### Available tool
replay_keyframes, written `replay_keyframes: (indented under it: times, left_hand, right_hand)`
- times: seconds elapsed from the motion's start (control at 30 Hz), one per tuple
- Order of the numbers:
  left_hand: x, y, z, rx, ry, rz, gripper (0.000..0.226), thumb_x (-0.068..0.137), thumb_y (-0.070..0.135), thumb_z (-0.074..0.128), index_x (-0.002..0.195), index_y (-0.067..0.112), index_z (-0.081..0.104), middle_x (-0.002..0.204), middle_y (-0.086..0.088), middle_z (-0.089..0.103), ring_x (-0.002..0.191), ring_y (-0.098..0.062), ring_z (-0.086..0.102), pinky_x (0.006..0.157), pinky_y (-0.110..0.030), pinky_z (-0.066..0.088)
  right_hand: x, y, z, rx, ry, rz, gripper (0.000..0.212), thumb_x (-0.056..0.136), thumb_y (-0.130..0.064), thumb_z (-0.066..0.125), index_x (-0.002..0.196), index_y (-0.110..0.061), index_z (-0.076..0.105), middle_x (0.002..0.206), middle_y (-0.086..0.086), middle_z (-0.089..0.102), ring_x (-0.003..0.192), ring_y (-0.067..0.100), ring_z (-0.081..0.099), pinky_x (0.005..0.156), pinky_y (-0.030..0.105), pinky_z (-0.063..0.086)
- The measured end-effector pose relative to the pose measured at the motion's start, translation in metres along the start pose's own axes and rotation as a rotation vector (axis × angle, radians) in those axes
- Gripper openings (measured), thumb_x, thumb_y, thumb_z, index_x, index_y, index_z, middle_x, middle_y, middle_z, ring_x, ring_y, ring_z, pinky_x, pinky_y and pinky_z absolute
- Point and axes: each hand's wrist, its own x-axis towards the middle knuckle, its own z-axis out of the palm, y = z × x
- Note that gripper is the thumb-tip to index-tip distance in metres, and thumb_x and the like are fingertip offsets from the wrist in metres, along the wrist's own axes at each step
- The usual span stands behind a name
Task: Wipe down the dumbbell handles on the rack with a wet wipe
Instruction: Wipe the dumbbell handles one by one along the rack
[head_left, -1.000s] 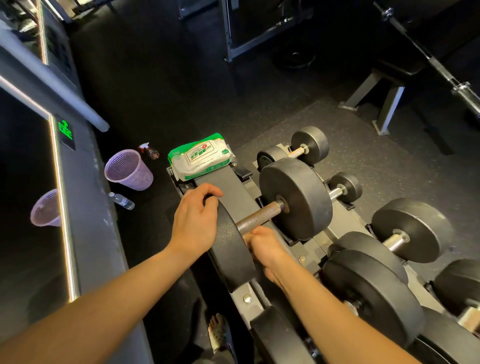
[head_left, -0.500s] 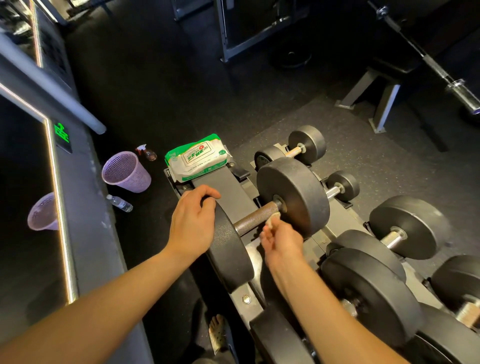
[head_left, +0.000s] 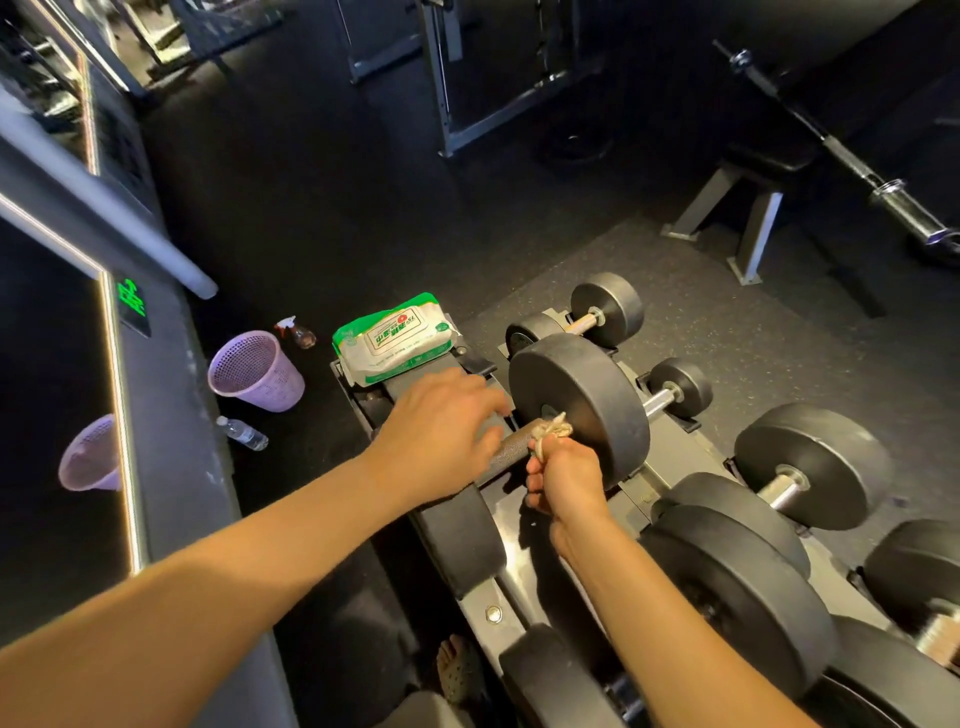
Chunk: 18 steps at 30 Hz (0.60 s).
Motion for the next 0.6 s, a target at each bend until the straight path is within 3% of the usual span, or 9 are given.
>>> replay_keyframes:
  times: [0.07, 0.13, 0.23, 0.4, 0.5, 0.6]
  left_hand:
    - [0.024, 0.014, 0.006, -0.158, -0.224, -0.014, 0.027, 0.100, 0.029, 0.055, 0.124, 0.030, 0.068, 0.102, 0.006, 0.070, 0.097, -0.012, 0.062, 0.080, -0.034, 0.052]
    - [0.046, 0.022, 0.018, -0.170, -0.351, -0.002, 0.023, 0.099, 0.025, 0.054, 0.110, 0.025, 0.073, 0.089, 0.004, 0.069, 0.085, -0.014, 0.063, 0.071, -0.036, 0.053]
    - [0.066, 0.021, 0.032, -0.192, -0.331, -0.035, 0.022, 0.096, 0.027, 0.056, 0.084, 0.022, 0.073, 0.069, 0.004, 0.063, 0.067, -0.014, 0.060, 0.066, -0.041, 0.053]
    - [0.078, 0.031, 0.044, -0.021, -0.283, -0.030, 0.034, 0.092, 0.021, 0.061, 0.059, 0.016, 0.052, 0.060, -0.002, 0.051, 0.071, -0.033, 0.062, 0.058, -0.037, 0.041]
    - [0.082, 0.041, 0.046, 0.112, -0.279, 0.009, 0.024, 0.091, 0.015, 0.063, 0.070, 0.014, 0.052, 0.079, -0.014, 0.064, 0.081, -0.036, 0.066, 0.062, -0.036, 0.038]
    - [0.082, 0.047, 0.047, 0.191, -0.296, 0.023, 0.008, 0.093, 0.015, 0.061, 0.092, 0.009, 0.068, 0.095, -0.013, 0.070, 0.088, -0.033, 0.067, 0.065, -0.036, 0.041]
  right_hand:
    - [0.001, -0.006, 0.000, 0.032, 0.014, 0.005, 0.027, 0.105, -0.014, 0.041, 0.097, -0.006, 0.065, 0.063, 0.002, 0.051, 0.047, 0.010, 0.040, 0.042, 0.024, 0.035]
    - [-0.001, -0.012, -0.003, 0.072, 0.005, 0.013, 0.026, 0.104, -0.011, 0.043, 0.089, -0.008, 0.065, 0.062, 0.002, 0.051, 0.049, 0.011, 0.040, 0.047, 0.026, 0.035]
    - [-0.006, -0.021, -0.010, 0.055, -0.029, 0.037, 0.025, 0.102, -0.010, 0.047, 0.085, -0.006, 0.065, 0.068, 0.008, 0.053, 0.050, 0.013, 0.043, 0.049, 0.026, 0.038]
    - [-0.023, -0.038, -0.027, -0.164, -0.103, 0.008, 0.025, 0.102, -0.008, 0.046, 0.104, 0.003, 0.069, 0.081, 0.013, 0.062, 0.053, 0.018, 0.055, 0.049, 0.029, 0.047]
    - [-0.028, -0.056, -0.041, -0.415, -0.048, -0.264, 0.025, 0.102, -0.009, 0.049, 0.095, -0.004, 0.072, 0.075, 0.010, 0.068, 0.056, 0.021, 0.059, 0.051, 0.033, 0.050]
    - [-0.009, -0.074, -0.047, -0.744, 0.216, -0.689, 0.023, 0.098, -0.016, 0.050, 0.088, -0.014, 0.071, 0.075, 0.003, 0.068, 0.071, 0.021, 0.064, 0.065, 0.041, 0.054]
